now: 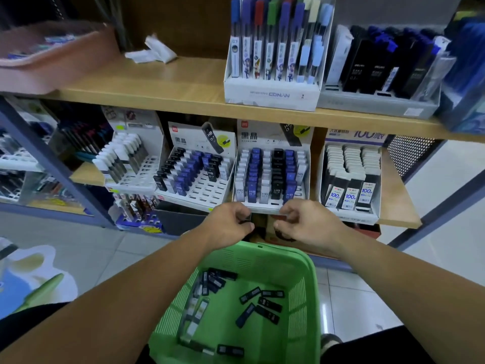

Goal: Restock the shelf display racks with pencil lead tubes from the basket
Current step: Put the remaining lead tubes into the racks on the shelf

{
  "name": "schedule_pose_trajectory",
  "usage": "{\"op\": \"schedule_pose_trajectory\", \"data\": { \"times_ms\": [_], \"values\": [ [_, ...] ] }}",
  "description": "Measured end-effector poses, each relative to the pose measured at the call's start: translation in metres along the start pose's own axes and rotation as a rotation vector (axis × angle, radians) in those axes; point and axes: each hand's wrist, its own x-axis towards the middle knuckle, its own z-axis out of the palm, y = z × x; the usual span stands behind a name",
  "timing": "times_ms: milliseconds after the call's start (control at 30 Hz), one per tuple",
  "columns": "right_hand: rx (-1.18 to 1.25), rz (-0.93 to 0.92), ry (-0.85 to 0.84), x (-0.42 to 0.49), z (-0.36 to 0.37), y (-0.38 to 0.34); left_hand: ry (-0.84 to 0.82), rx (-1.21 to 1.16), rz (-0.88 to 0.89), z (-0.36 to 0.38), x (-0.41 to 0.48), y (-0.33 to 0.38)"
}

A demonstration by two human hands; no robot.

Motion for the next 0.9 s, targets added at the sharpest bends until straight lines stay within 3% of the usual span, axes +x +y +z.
{"op": "schedule_pose_trajectory", "data": {
  "times_ms": [67,200,300,500,633,900],
  "values": [
    [-0.022,-0.040,-0.039,-0.007,0.006,-0.007,-0.018,0.043,0.009,0.001,-0.005,-0.004],
    [-0.072,-0.063,-0.275,-0.019,0.049,-0.012,-0.031,0.139,-0.056,0.005,-0.024,-0.030],
    [-0.042,0.032,-0.374,-0.021,0.107,0.010,-0.022,0.070,-0.179,0.025,-0.047,-0.068],
    [0.039,0.285,-0.360,-0.013,0.210,0.072,-0.060,0.108,-0.348,0.075,-0.083,-0.151],
    [-0.027,0.342,-0.320,-0.005,0.251,0.098,-0.103,0.105,-0.444,0.087,-0.089,-0.199],
    [-0.541,0.342,-0.210,0.003,0.313,0.116,-0.069,-0.067,-0.591,0.106,-0.070,-0.247]
  ]
}}
